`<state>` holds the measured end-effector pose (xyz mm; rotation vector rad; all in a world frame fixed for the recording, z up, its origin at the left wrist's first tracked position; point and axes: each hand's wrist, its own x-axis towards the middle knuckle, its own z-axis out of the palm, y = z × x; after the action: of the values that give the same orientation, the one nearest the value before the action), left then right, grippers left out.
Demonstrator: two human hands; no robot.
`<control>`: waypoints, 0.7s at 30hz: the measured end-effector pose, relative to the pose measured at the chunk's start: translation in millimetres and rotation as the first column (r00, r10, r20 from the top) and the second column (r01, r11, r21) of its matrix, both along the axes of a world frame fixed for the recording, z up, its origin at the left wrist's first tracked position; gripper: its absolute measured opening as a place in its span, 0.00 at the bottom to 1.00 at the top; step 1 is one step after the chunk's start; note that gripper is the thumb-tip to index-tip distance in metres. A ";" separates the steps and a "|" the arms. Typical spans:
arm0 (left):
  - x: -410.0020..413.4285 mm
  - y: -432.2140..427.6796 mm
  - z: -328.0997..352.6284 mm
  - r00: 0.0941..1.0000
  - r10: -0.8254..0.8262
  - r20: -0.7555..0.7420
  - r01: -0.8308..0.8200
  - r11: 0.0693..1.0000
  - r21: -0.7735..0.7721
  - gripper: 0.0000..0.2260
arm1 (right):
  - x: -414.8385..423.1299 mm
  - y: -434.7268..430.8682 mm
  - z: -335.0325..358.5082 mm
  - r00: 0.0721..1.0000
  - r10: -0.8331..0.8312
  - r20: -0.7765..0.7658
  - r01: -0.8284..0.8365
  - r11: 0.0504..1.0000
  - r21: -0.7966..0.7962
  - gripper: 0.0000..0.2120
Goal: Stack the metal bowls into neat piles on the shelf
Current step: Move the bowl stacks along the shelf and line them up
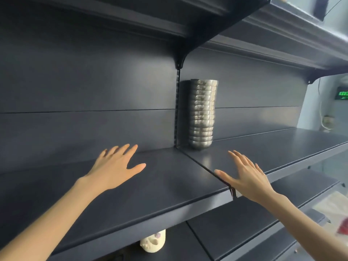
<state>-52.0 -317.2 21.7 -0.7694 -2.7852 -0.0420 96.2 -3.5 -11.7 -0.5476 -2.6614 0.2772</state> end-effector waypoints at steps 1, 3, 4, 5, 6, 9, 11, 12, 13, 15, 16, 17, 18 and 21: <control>-6.2 9.9 -0.2 1.000 -0.017 0.002 0.017 1.000 0.002 0.33 | -2.9 8.0 1.8 1.000 -0.008 -0.017 0.008 1.000 -0.002 0.46; -19.7 29.6 3.5 0.999 -0.047 0.000 0.047 0.999 0.015 0.33 | -10.2 23.7 10.5 0.999 -0.021 -0.040 0.021 1.000 -0.007 0.46; -27.0 39.7 7.7 0.998 -0.061 -0.007 0.061 0.998 0.022 0.33 | -14.4 31.5 16.6 0.998 -0.030 -0.047 0.030 1.000 -0.010 0.46; -35.0 49.5 12.4 0.997 -0.073 -0.021 0.073 0.997 0.028 0.33 | -18.9 39.4 22.8 0.998 -0.041 -0.055 0.040 0.999 -0.013 0.45; -42.9 59.3 17.5 0.996 -0.085 -0.038 0.087 0.996 0.038 0.33 | -24.0 47.4 28.5 0.997 -0.050 -0.065 0.049 0.999 -0.011 0.45; -65.3 88.9 32.9 0.990 -0.126 -0.063 0.132 0.986 0.098 0.33 | -41.4 73.3 43.8 0.993 -0.053 -0.107 0.053 0.999 0.001 0.45; -77.3 108.4 41.2 0.987 -0.151 -0.056 0.158 0.976 0.150 0.33 | -54.1 88.3 50.4 0.991 -0.049 -0.126 0.047 0.999 -0.016 0.46; -82.2 118.1 44.5 0.986 -0.160 -0.050 0.167 0.970 0.174 0.33 | -60.8 94.0 52.1 0.990 -0.047 -0.135 0.043 0.999 -0.032 0.46; -86.3 127.4 46.7 0.985 -0.167 -0.044 0.173 0.966 0.193 0.32 | -67.7 98.8 52.7 0.988 -0.044 -0.145 0.037 0.998 -0.048 0.46; -91.6 145.8 49.2 0.982 -0.183 -0.039 0.187 0.959 0.215 0.32 | -81.1 104.9 52.6 0.986 -0.035 -0.164 0.021 0.996 -0.084 0.45; -92.9 154.1 50.0 0.981 -0.190 -0.037 0.194 0.957 0.218 0.32 | -87.7 107.0 52.1 0.985 -0.026 -0.172 0.008 0.994 -0.105 0.45; -94.1 161.5 50.6 0.980 -0.194 -0.034 0.196 0.955 0.221 0.32 | -94.3 108.9 51.7 0.984 -0.014 -0.180 -0.009 0.992 -0.127 0.46; -95.5 168.4 51.7 0.980 -0.197 -0.033 0.199 0.953 0.230 0.32 | -100.9 110.9 52.0 0.982 0.002 -0.190 -0.031 0.988 -0.150 0.46; -100.2 185.3 59.9 0.979 -0.197 -0.046 0.202 0.939 0.280 0.32 | -124.4 118.7 58.6 0.969 0.048 -0.242 -0.096 0.977 -0.191 0.47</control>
<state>-152.1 -131.9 81.6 -0.9644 -2.5918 -0.4585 -28.2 115.2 46.9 -0.4474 -2.4391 0.6012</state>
